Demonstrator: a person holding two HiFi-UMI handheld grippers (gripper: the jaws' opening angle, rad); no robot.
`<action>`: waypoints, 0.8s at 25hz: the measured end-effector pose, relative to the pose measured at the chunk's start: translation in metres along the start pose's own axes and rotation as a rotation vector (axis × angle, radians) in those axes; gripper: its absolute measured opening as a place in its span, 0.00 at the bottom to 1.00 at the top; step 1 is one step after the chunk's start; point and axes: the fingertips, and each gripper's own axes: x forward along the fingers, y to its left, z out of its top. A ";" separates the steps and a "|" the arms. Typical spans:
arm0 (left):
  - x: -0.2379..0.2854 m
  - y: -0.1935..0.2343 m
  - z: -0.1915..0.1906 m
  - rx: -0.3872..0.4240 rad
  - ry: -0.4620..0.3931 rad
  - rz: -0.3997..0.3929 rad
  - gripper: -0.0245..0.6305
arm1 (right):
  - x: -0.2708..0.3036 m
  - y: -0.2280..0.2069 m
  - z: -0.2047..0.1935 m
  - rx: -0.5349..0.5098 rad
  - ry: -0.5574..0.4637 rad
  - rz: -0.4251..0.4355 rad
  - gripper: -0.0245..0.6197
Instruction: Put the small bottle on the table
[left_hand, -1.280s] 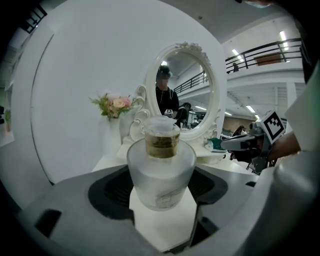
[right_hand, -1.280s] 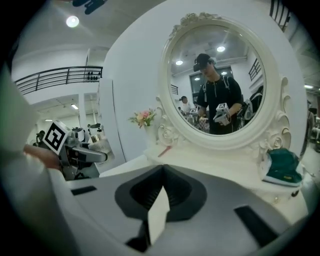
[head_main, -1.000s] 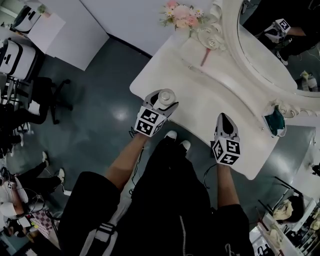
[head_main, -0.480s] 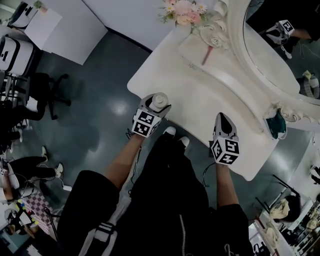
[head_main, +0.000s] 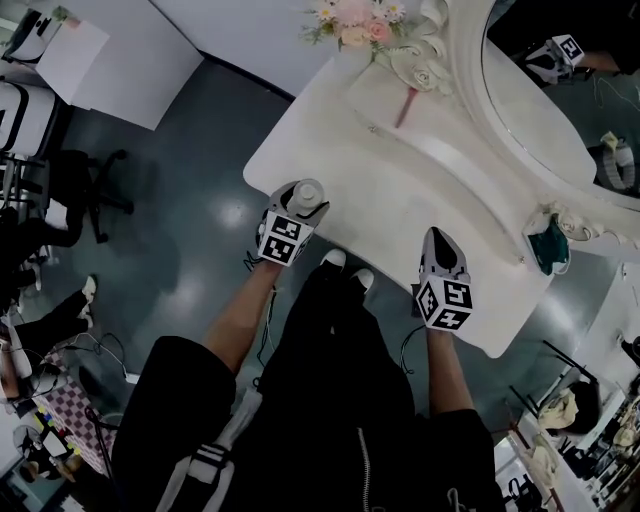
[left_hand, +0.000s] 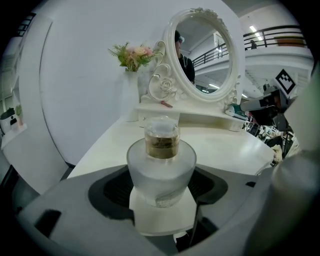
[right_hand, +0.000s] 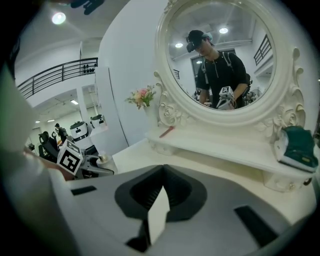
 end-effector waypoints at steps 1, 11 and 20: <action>0.001 0.001 -0.001 0.002 0.005 0.002 0.54 | 0.000 0.000 0.000 0.002 0.001 -0.001 0.04; 0.007 0.007 -0.014 0.008 0.051 0.003 0.54 | -0.005 -0.006 -0.003 0.022 0.001 -0.025 0.04; 0.007 0.005 -0.023 0.027 0.057 0.012 0.54 | -0.014 -0.008 -0.011 0.032 0.003 -0.041 0.04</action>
